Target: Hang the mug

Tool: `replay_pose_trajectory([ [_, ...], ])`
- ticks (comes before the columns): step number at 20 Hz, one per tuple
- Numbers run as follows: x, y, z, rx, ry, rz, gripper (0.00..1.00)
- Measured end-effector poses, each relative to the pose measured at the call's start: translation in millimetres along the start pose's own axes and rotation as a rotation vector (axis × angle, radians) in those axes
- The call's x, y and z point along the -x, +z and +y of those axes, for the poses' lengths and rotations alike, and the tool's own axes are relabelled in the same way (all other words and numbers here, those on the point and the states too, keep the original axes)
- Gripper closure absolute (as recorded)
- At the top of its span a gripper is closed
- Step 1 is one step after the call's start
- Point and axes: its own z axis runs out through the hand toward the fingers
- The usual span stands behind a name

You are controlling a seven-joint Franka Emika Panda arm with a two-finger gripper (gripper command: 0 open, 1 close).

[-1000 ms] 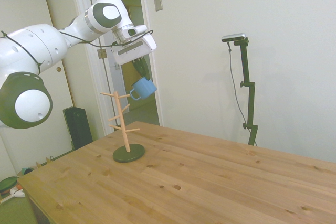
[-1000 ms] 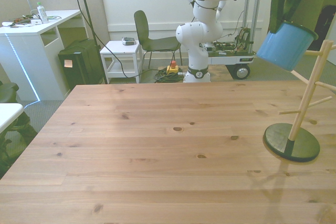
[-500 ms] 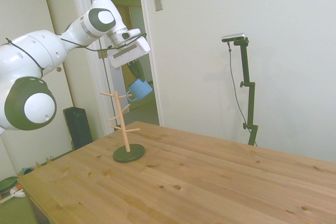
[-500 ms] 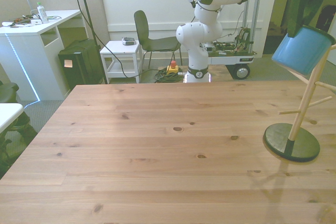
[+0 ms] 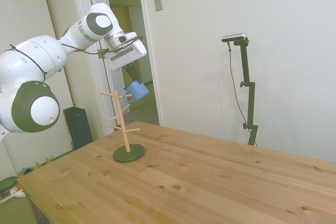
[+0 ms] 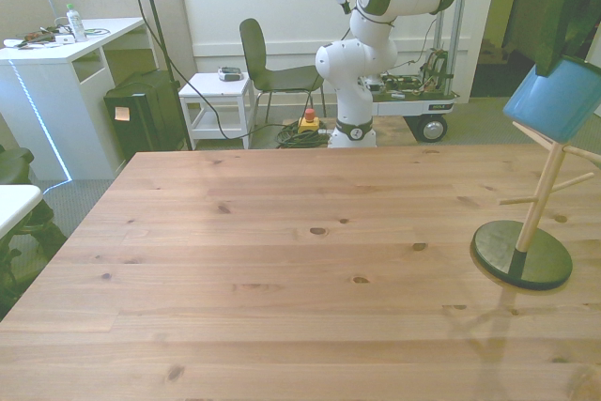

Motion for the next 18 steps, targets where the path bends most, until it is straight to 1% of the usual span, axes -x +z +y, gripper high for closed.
replay_pose_trajectory([
  [8,-4,31,-10,0.018,0.006,-0.027,1.00],
  [18,-4,38,-13,0.002,0.004,-0.052,1.00],
])
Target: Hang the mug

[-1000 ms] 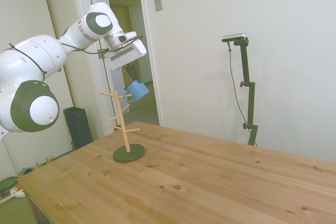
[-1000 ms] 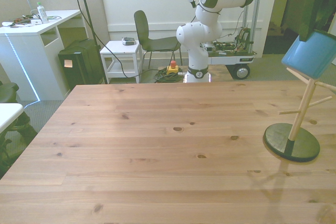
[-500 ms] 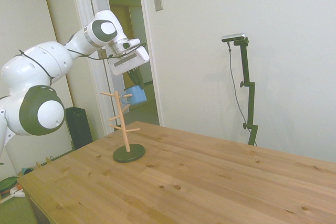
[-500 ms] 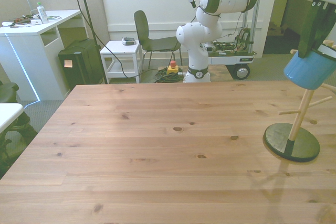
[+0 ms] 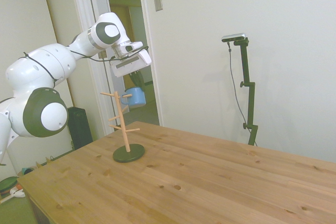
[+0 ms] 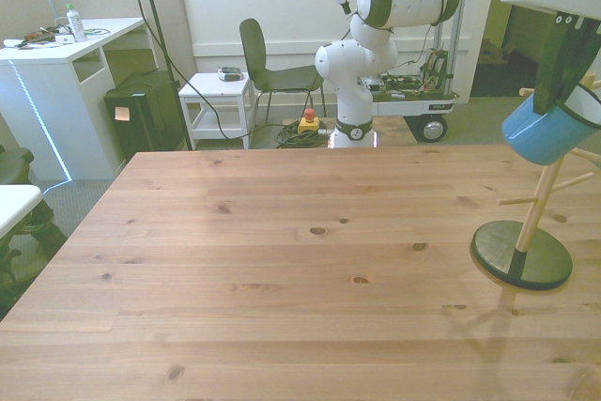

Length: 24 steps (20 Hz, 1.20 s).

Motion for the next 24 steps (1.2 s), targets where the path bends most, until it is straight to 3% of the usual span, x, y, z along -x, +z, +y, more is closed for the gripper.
replay_pose_trajectory([
  [1,1,1,-1,0.000,-0.002,-0.001,0.00],
  [24,-11,-5,17,0.007,0.028,-0.001,0.00],
])
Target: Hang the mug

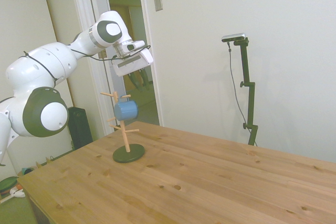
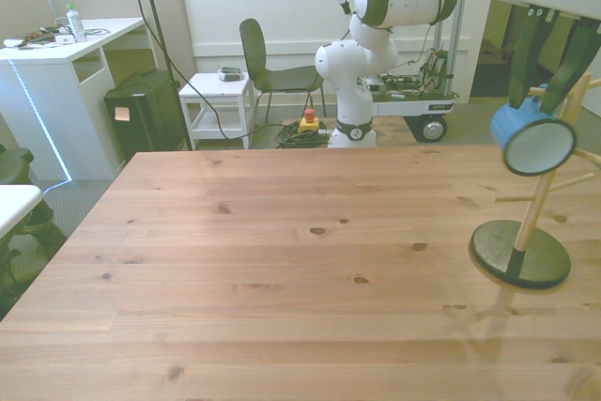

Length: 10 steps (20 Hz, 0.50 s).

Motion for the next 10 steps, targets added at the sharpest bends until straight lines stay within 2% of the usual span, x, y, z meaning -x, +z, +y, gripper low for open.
replay_pose_trajectory([
  [6,-8,-14,14,-0.015,0.057,0.012,0.00],
  [10,-36,-31,60,-0.048,0.132,-0.008,0.00],
])
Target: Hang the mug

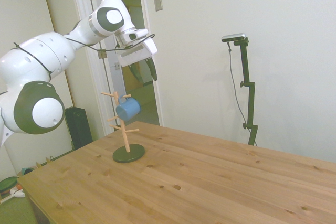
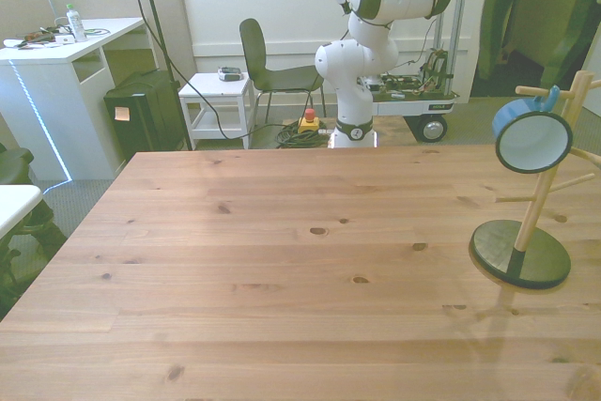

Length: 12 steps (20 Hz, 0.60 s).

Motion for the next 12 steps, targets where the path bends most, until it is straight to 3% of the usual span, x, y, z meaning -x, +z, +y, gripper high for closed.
replay_pose_trajectory([
  [6,-51,24,60,-0.049,0.090,-0.069,0.00],
  [12,-67,103,90,-0.073,0.090,-0.151,0.00],
])
